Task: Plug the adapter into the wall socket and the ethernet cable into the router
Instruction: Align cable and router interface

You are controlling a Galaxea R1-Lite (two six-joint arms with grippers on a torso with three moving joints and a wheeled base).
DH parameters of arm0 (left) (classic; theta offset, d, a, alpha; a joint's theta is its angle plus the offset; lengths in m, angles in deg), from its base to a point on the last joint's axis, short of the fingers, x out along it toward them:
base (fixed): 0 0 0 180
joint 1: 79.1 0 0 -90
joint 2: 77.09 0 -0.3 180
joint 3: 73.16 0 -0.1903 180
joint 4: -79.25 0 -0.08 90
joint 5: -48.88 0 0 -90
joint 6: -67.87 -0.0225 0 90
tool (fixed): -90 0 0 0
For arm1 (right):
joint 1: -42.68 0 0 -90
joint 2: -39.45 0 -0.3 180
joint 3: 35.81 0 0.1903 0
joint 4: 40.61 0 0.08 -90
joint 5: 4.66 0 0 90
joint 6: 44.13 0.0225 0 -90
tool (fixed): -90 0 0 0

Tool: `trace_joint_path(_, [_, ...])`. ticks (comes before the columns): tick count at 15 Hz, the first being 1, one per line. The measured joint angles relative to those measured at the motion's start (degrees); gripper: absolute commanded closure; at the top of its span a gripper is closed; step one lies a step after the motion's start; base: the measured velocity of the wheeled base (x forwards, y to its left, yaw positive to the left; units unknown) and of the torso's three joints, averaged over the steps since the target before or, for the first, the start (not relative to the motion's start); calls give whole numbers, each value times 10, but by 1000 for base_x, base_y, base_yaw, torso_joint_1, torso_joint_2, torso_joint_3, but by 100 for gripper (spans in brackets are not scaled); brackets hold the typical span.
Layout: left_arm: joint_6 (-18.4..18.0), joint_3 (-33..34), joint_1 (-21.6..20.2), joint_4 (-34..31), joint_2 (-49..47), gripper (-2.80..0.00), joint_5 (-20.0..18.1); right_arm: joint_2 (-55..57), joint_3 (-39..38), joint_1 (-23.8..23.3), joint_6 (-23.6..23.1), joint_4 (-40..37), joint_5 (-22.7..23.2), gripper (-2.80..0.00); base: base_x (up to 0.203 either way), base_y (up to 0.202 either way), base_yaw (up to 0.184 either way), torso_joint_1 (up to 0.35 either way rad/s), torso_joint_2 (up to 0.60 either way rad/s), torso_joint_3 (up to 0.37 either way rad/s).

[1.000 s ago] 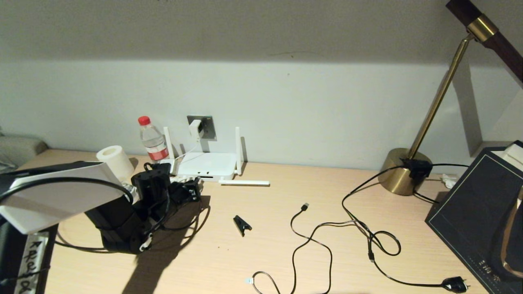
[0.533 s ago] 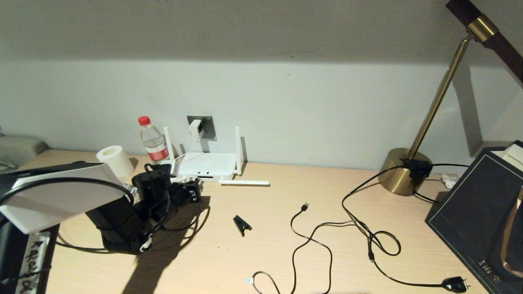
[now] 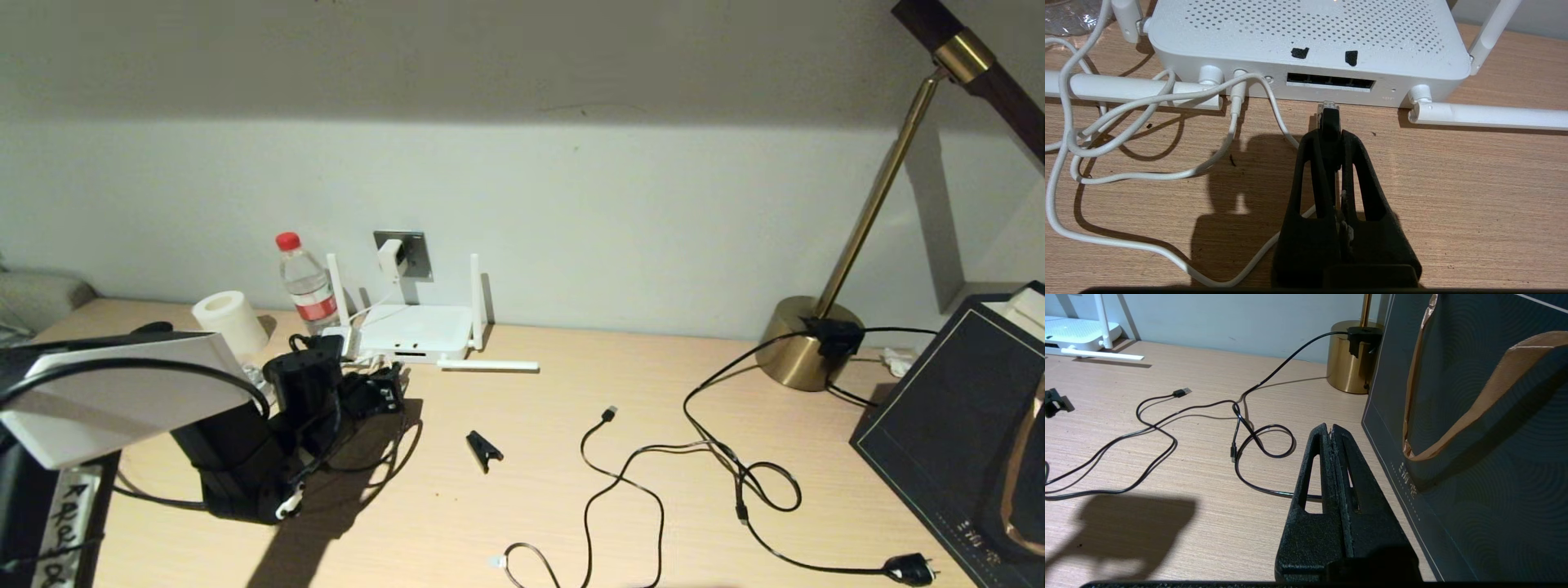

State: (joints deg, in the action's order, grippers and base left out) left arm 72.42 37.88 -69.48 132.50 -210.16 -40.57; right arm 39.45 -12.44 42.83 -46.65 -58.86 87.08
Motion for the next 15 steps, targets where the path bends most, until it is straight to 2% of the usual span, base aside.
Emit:
trace_joint_path(4, [0, 8, 2, 23, -15, 0, 1, 0, 0, 0, 0, 0, 0, 0, 0, 0, 0, 0, 0, 0])
trace_joint_path(15, [-2, 12, 18, 24, -15, 0, 4, 0, 0, 0, 0, 0, 0, 0, 0, 0, 0, 0, 0, 0])
